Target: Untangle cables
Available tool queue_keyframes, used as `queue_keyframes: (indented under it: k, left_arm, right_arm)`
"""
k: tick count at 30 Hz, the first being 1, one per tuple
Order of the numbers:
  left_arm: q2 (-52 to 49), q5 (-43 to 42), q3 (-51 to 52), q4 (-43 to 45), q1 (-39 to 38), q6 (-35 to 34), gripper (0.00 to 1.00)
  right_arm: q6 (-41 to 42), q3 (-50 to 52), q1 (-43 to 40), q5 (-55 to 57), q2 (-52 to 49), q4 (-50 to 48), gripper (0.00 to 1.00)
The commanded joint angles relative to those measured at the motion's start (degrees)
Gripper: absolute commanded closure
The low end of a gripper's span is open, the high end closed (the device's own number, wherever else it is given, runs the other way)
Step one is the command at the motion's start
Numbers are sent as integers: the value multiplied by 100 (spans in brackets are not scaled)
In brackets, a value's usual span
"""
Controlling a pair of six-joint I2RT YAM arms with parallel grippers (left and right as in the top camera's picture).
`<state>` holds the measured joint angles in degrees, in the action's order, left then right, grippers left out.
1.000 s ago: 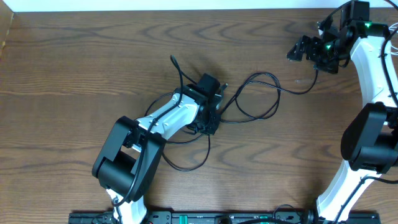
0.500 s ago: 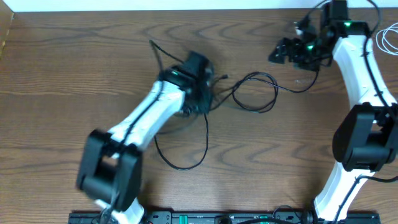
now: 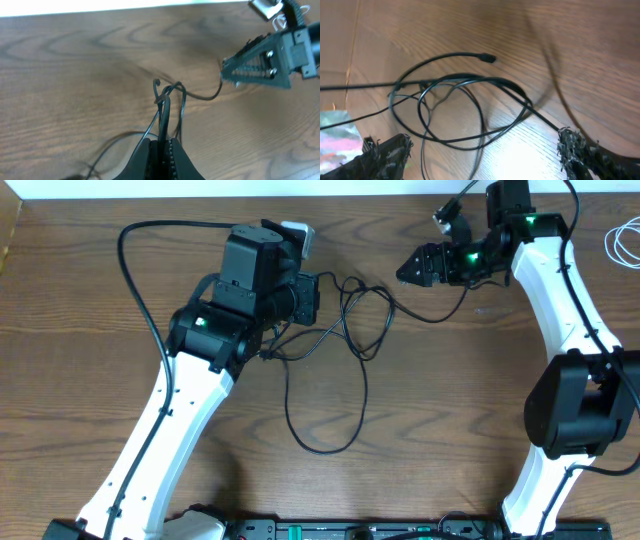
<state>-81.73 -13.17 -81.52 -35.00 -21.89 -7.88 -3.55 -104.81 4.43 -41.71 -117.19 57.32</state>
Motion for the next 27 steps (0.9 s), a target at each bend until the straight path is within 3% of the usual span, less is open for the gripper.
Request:
queue_keyframes:
  k: [1,7,20,27]
  left_arm:
    - [98,42,-87,133,35,-103,93]
    - [87,44,-85,122,35,-144,93]
    - [87,44,-85,101,35,-186,93]
    - [87,44,-85,70,35,-186,93]
  right_arm:
    - [-319,-13,269,-208,227,-9,7]
    - [-269,-7,822,-153,162,-61,14]
    - [1965,7,2061,2323,101,-184,21]
    - [2750,155,2400,2712,-289,-553,40]
